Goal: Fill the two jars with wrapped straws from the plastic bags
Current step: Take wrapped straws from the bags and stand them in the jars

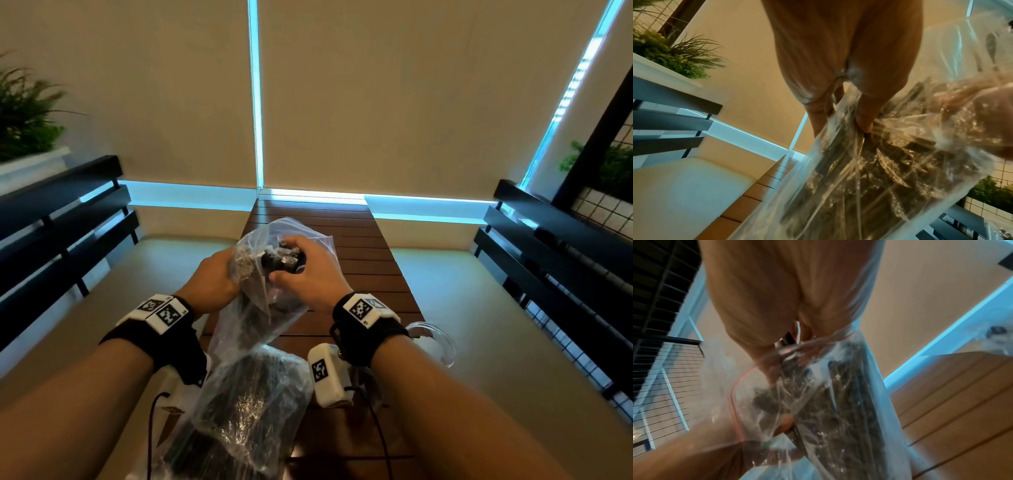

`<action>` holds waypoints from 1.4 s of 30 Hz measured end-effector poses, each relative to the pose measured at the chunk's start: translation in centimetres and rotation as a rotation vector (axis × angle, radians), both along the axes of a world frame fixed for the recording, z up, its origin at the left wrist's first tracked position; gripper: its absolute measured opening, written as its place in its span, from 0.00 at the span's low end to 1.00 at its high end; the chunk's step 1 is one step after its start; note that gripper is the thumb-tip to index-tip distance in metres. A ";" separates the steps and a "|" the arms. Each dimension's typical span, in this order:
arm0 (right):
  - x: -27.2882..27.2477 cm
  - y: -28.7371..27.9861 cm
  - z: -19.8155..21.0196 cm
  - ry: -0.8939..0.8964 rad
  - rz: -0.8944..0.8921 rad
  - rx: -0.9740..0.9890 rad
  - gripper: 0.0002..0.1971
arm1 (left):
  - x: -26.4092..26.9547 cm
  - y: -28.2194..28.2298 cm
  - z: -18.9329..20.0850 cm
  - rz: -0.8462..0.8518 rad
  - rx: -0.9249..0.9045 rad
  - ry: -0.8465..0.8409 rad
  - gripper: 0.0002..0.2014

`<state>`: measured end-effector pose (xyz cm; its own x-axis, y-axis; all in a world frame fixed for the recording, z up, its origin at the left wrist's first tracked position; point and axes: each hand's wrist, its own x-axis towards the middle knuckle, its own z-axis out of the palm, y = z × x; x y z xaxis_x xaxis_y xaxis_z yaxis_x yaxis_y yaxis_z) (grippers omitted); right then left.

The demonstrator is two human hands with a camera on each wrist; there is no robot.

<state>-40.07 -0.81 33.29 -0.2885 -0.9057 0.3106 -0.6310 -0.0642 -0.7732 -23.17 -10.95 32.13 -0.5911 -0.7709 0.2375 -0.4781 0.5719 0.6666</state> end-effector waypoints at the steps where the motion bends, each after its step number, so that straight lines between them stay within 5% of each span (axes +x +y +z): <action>1: 0.0 -0.3 -0.3 -0.022 -0.022 0.010 0.27 | -0.1 0.2 0.3 -0.003 0.010 0.002 0.23; 6: 0.3 -0.9 -0.9 -0.027 -0.065 -0.007 0.20 | -0.4 0.5 0.8 -0.027 0.039 0.062 0.17; 10: 0.4 -0.8 0.1 -0.047 -0.167 -0.250 0.10 | -0.1 -0.1 0.6 -0.015 0.051 0.025 0.14; 14: 1.3 -1.1 1.6 -0.031 -0.284 -0.452 0.15 | -0.4 0.1 0.6 -0.032 0.069 0.019 0.13; 19: 2.3 -1.8 2.8 -0.231 -0.269 -0.432 0.22 | -1.8 1.7 1.9 -0.099 0.054 -0.006 0.10; 22: 2.5 -2.1 2.2 -0.206 -0.176 -0.371 0.16 | -1.4 1.1 2.0 -0.091 0.042 -0.014 0.11; 31: 0.8 -0.7 6.9 -0.410 -0.434 -0.667 0.17 | -2.1 0.1 1.4 -0.039 -0.091 -0.085 0.04; 34: -0.6 -0.2 9.8 -0.430 -0.480 -0.765 0.17 | -2.1 -0.2 1.3 -0.030 -0.175 -0.106 0.24; 36: -1.5 0.3 11.1 -0.429 -0.503 -0.826 0.16 | -2.2 -0.6 1.3 -0.017 -0.220 -0.122 0.28; 42: -4.6 2.1 13.1 -0.378 -0.554 -0.941 0.14 | -3.6 -2.4 -0.4 0.057 -0.276 -0.215 0.09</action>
